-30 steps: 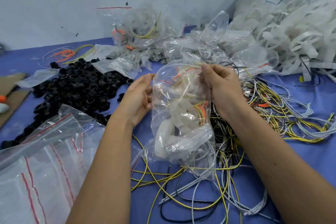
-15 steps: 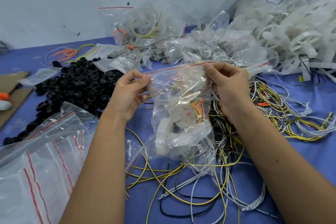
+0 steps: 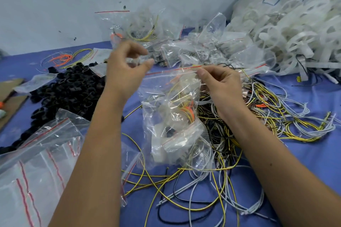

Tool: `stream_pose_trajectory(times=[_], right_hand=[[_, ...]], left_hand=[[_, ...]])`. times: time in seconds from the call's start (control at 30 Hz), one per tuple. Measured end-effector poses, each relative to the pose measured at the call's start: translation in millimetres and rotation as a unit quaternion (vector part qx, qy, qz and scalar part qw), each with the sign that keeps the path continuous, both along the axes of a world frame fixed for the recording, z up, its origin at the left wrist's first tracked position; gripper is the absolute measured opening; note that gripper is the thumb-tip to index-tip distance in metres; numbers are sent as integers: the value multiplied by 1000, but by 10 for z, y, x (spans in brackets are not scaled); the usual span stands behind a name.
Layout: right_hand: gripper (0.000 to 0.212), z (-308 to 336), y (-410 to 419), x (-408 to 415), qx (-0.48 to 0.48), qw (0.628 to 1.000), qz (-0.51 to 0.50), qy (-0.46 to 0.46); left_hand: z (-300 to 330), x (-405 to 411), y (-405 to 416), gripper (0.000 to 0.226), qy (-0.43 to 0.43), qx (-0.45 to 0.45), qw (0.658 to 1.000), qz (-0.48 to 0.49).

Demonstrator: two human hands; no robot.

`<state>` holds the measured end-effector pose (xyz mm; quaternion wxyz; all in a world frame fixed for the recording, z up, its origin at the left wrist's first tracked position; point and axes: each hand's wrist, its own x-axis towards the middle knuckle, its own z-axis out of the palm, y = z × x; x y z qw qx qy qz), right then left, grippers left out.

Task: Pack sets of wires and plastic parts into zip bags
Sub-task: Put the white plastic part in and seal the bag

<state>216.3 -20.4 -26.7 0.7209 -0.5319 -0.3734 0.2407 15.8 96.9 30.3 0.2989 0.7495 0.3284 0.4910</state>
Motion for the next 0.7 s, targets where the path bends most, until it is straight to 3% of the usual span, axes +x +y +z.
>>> stream_pose_trajectory(times=[0.1,0.2,0.47,0.7], right_hand=[[11,-5,-8,-5,16,999,8,-36],[10,-15,-20,-16,33,997,11,-70],[6,-38,-20,-47,22,986,-17,-162],[7,-4,-55,-73,31,987,-8,-155]], left_hand=[[167,305,-142,11,161,57,981,-89],[142,522,-233,9,235,56,959,-146],[23,496,-224,11,222,32,964,-142],[-12,506,-207,10,229,49,958,-164]])
